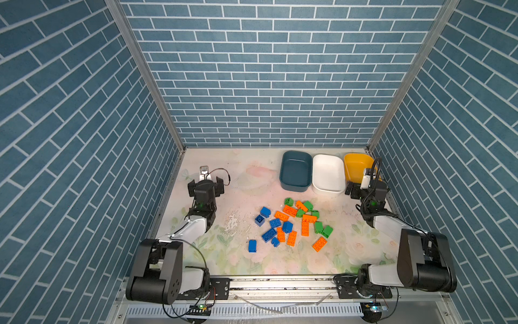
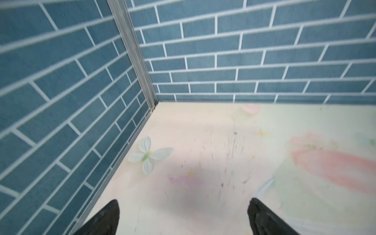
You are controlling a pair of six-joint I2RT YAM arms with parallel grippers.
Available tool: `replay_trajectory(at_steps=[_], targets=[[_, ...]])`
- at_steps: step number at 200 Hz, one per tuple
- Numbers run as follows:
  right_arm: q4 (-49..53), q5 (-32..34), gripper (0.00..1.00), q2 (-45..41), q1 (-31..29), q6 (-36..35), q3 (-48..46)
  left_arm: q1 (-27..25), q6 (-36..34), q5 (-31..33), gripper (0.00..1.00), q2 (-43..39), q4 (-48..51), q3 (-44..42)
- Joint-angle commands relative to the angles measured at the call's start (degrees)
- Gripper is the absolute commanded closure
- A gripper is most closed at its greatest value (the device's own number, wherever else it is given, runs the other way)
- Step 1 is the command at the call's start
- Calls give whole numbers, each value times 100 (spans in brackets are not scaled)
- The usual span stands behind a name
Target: Sort the legos into containers by color
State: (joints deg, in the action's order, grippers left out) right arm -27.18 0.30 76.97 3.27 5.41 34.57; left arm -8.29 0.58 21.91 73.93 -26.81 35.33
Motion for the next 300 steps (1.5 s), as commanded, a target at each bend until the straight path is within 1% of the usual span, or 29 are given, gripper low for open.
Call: replay_trajectory(at_steps=[1, 16, 31, 42, 45, 55, 67, 77, 85, 104, 117, 139, 153, 169, 181, 210, 224, 226, 244, 270, 300], targets=[[926, -47, 1, -73, -15, 563, 587, -298, 764, 398, 1, 25, 1642, 891], [1617, -88, 1, 227, -13, 944, 1184, -509, 1207, 199, 1, 368, 2296, 1588], [2452, -280, 2, 685, -17, 1206, 1912, -684, 1582, -194, 1, 779, 2754, 2213], [2950, -502, 4, 1072, -14, 1188, 2420, -779, 1801, -604, 1, 1107, 2975, 2596], [3079, -679, 5, 1195, -19, 1157, 2558, -799, 1862, -744, 1, 1192, 3026, 2699], [3482, -977, 7, 1591, -19, 1044, 3013, -852, 2055, -1215, 1, 1489, 3195, 3037], [4031, -1167, 8, 2101, -15, 920, 3610, -897, 2283, -1716, 1, 1866, 3414, 3445], [4492, -1087, 10, 2495, -14, 942, 4100, -949, 2354, -2150, 1, 2159, 3507, 3732], [4771, -1014, 11, 2765, -19, 954, 4424, -1005, 2381, -2376, 1, 2391, 3608, 3967], [5212, -952, 12, 3286, -19, 859, 5026, -1183, 2288, -2762, 1, 2902, 3927, 4494], [5624, -857, 14, 3655, -19, 766, 5474, -1306, 2287, -2900, 1, 3222, 4137, 4791], [6166, -976, 21, 4197, -35, 619, 6104, -1502, 2427, -3389, 1, 3669, 4014, 5008], [6466, -1133, 28, 4455, -51, 559, 6470, -1624, 2485, -3488, 1, 3957, 4064, 5223], [6619, -1190, 36, 4613, -134, 523, 6668, -1694, 2551, -3574, 1, 4292, 4082, 5512], [6628, -1182, 45, 4684, -214, 514, 6723, -1710, 2624, -3678, 1, 4541, 3999, 5700], [6732, -1102, 55, 4827, -437, 481, 6882, -1713, 2728, -3908, 1, 5019, 3924, 6135], [6739, -1029, 59, 4827, -568, 446, 6910, -1719, 2696, -3954, 1, 5145, 3983, 6297], [6731, -1020, 59, 4953, -583, 440, 6909, -1717, 2687, -3963, 1, 5159, 3995, 6316], [6725, -986, 62, 5036, -769, 363, 6924, -1715, 2566, -3939, 1, 5151, 4048, 6330], [6708, -980, 62, 5115, -1038, 344, 6957, -1712, 2315, -3916, 1, 4938, 3973, 6049], [6665, -998, 62, 5267, -1388, 442, 7065, -1680, 2106, -3629, 1, 4557, 3983, 5531]])
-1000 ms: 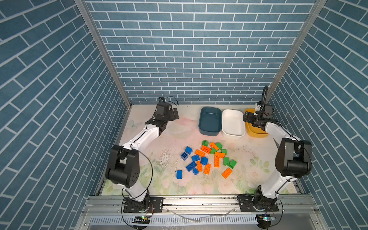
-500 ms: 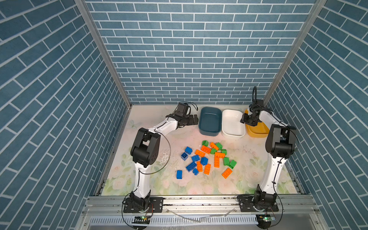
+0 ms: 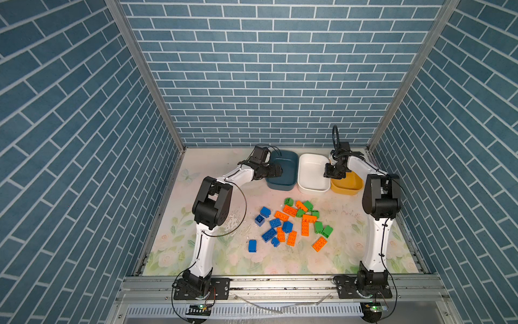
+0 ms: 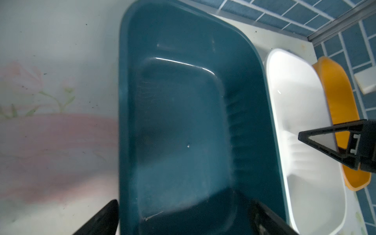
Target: Sort the legos into containers by color
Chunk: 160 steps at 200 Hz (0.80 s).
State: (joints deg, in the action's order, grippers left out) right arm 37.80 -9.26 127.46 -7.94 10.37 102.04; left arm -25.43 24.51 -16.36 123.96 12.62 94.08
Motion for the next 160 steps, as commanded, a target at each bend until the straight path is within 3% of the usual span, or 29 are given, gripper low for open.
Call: replay_trajectory(at_steps=[1, 87, 160], targets=[[162, -42, 62, 223, -281, -49, 326, 36, -293, 205, 1, -462, 39, -363], [346, 107, 62, 659, -1133, 462, 895, 259, -652, 634, 1, -1605, 81, -1870], [252, 737, 56, 451, -1583, 1600, 914, 631, -949, 729, 1, -1678, 305, -2042]])
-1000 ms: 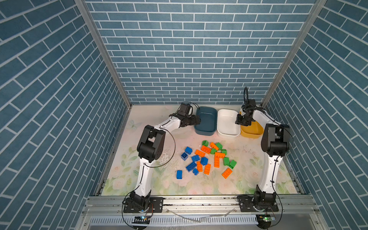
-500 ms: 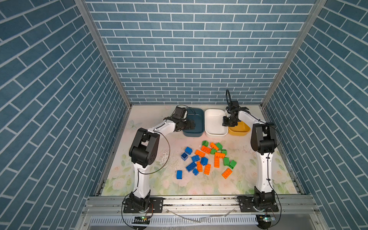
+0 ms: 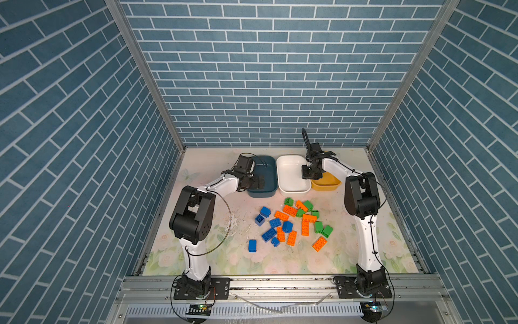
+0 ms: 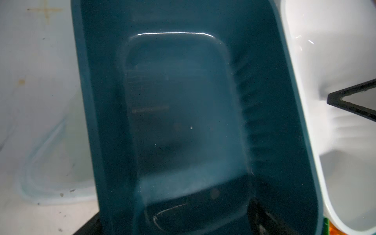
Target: Sort the legos into containers by color
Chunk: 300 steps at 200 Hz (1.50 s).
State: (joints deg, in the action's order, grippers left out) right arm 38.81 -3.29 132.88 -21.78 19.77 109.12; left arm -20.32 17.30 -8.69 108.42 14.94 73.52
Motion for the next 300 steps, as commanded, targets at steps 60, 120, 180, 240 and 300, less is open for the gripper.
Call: replay_trajectory(at_steps=[60, 120, 180, 240, 300], targets=[[78, 320, 38, -684, -199, 586, -210, 209, -310, 70, 1, -335, 300, 63], [-853, -128, 3, -2410, -230, 486, -2233, 169, 276, 699, 1, -1368, 638, -697], [-2671, 497, 1, -4064, -255, 1031, -4628, -605, 945, 731, 1, -2585, 1280, -1762], [-3784, 962, 1, -4677, -244, 952, -5629, -1656, -87, 580, 1, -2310, 1758, -1849], [-4067, 615, 1, -4870, -247, 529, -5944, -2081, -692, 798, 12, -1443, 2061, -1331]])
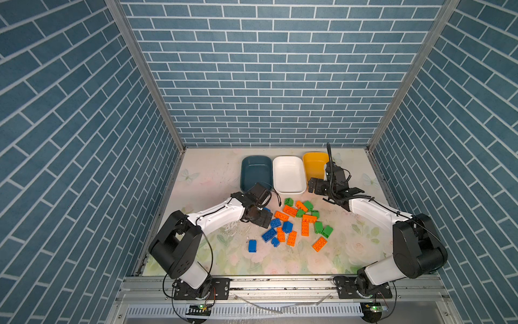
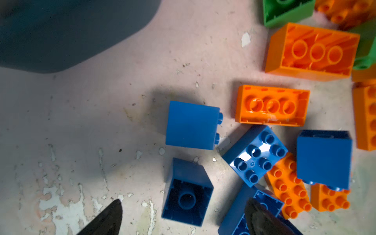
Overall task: Sort the legos into containers by color
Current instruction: 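Lower the left gripper onto a blue brick while the right gripper moves toward the pile, then carry the blue brick with the left gripper and drop it into the teal tub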
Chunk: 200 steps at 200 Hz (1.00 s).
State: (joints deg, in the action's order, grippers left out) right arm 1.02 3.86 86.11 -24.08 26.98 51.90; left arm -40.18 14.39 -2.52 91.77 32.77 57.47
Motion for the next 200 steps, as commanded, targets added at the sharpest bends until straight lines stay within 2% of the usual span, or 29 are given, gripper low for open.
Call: replay_trajectory(at_steps=[1, 45, 100, 128, 175, 200], targets=[[-292, -98, 1, -196, -14, -197, -228, -95, -411, 191, 12, 229, 280, 282], [-457, 260, 1, -414, -18, -244, -477, -135, -563, 224, 35, 593, 339, 480], [-469, 686, 1, -694, -18, -290, -616, -155, -656, 357, 51, 750, 527, 511], [-424, 894, 1, -766, -18, -281, -664, -158, -648, 512, 66, 783, 675, 580], [-165, 977, 1, -772, -18, -290, -572, -154, -722, 280, 79, 330, 525, 572], [16, 960, 1, -727, -18, -288, -466, -102, -699, 178, 81, -21, 387, 587]])
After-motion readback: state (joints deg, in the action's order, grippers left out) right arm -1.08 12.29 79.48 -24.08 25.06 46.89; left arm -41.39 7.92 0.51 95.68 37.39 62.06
